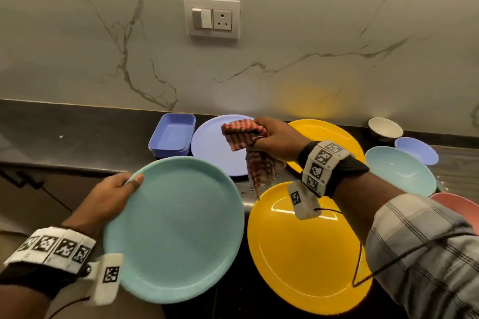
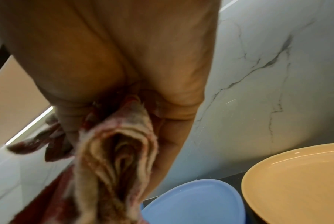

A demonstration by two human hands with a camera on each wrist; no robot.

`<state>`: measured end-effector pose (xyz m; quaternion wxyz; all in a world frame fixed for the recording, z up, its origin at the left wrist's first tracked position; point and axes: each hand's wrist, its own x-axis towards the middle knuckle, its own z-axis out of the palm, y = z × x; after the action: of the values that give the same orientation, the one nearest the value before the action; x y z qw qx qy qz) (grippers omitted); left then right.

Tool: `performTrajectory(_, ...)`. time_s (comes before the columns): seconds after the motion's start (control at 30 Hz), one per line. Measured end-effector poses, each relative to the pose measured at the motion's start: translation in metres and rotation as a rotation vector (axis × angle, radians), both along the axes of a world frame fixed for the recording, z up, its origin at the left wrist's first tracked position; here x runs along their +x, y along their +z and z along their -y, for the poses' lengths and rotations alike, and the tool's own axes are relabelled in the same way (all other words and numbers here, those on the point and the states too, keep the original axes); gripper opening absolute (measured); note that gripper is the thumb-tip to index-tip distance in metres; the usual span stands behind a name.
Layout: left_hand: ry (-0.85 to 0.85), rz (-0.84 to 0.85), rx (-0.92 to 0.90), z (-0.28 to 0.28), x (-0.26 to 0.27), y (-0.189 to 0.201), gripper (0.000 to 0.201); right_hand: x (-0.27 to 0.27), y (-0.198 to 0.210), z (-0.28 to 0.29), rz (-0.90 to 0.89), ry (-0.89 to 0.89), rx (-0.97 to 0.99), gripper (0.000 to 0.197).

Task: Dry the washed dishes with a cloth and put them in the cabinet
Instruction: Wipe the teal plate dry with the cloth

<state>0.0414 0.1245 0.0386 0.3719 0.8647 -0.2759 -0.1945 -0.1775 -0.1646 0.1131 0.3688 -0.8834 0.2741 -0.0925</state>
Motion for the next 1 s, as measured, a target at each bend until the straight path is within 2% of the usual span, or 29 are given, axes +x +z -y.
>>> performTrajectory(0.13,0.07,0.102,-0.214,-0.004,-0.022,0.036,0.018,-0.033,0.013,0.01,0.108,-0.037,0.045,0.027)
performTrajectory(0.27,0.083,0.067,-0.423,0.023,-0.057,0.063,0.028,-0.066,0.029,0.019,0.218,-0.085,-0.047,0.026)
performTrajectory(0.37,0.041,0.034,-0.518,0.056,-0.087,0.069,0.038,-0.089,0.041,0.026,0.328,-0.17,-0.154,0.026)
performTrajectory(0.47,-0.047,0.019,-0.639,0.094,-0.125,0.075,0.027,-0.111,0.048,0.03,0.334,-0.243,-0.247,0.037)
performTrajectory(0.57,-0.102,-0.055,-0.706,0.125,-0.163,0.082,0.028,-0.13,0.047,0.034,0.338,-0.352,-0.413,0.053)
performTrajectory(0.7,-0.199,-0.136,-0.757,0.155,-0.201,0.085,0.031,-0.15,0.045,0.045,0.398,-0.477,-0.497,0.045)
performTrajectory(0.83,-0.279,-0.096,-0.782,0.176,-0.221,0.085,0.031,-0.16,0.042,0.05,0.41,-0.531,-0.505,0.044)
performTrajectory(0.9,-0.304,-0.065,-0.781,0.183,-0.225,0.084,0.035,-0.163,0.04,0.05,0.447,-0.519,-0.519,0.048)
performTrajectory(1.0,-0.304,-0.106,-0.8,0.193,-0.225,0.085,0.033,-0.168,0.034,0.05,0.494,-0.399,-0.551,0.054)
